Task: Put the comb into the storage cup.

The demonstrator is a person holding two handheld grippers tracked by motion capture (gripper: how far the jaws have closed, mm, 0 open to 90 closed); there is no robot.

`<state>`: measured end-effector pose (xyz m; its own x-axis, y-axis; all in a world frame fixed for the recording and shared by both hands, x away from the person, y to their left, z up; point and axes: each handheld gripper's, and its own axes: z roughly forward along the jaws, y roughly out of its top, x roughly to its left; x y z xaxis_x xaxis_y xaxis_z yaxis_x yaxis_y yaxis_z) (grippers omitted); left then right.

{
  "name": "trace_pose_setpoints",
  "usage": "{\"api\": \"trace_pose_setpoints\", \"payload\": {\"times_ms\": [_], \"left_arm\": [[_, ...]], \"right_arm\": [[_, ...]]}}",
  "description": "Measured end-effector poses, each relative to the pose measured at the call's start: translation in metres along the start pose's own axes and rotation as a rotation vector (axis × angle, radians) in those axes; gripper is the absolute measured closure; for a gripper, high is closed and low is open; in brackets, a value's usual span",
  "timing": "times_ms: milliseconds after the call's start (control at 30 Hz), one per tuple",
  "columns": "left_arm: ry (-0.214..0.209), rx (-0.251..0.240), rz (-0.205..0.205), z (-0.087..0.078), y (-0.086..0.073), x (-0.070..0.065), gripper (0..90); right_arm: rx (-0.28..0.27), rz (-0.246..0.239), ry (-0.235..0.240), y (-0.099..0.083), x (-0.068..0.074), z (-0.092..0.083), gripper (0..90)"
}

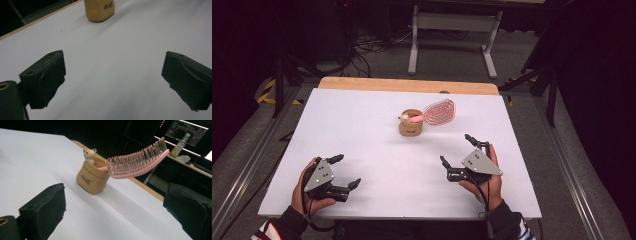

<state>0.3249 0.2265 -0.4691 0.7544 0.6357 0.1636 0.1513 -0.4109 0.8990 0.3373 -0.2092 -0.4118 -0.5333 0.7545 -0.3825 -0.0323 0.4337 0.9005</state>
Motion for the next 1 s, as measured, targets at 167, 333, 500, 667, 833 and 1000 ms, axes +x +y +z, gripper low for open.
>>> {"api": "trace_pose_setpoints", "payload": {"times_ms": [167,333,500,667,833,1000], "left_arm": [[-0.001,0.004,-0.001,0.000,0.000,0.000,6.4],[-0.002,0.002,0.000,0.001,0.000,-0.001,6.4],[0.004,-0.001,0.000,0.000,0.000,0.000,6.4],[0.004,-0.001,-0.001,0.000,0.000,-0.001,6.4],[0.003,-0.005,-0.006,-0.001,0.000,0.000,6.4],[0.001,-0.009,-0.009,-0.001,0.000,-0.001,6.3]], "right_arm": [[0.015,-0.003,0.010,-0.007,0.000,-0.002,4.0],[0.028,0.001,0.006,-0.015,-0.001,-0.005,4.0],[0.035,0.003,0.003,-0.021,-0.003,-0.008,4.0],[0.042,-0.001,0.012,-0.031,-0.007,-0.012,4.1],[0.039,0.041,0.014,-0.040,-0.013,-0.017,4.3],[0.062,0.050,0.004,-0.050,-0.018,-0.022,3.9]]}}
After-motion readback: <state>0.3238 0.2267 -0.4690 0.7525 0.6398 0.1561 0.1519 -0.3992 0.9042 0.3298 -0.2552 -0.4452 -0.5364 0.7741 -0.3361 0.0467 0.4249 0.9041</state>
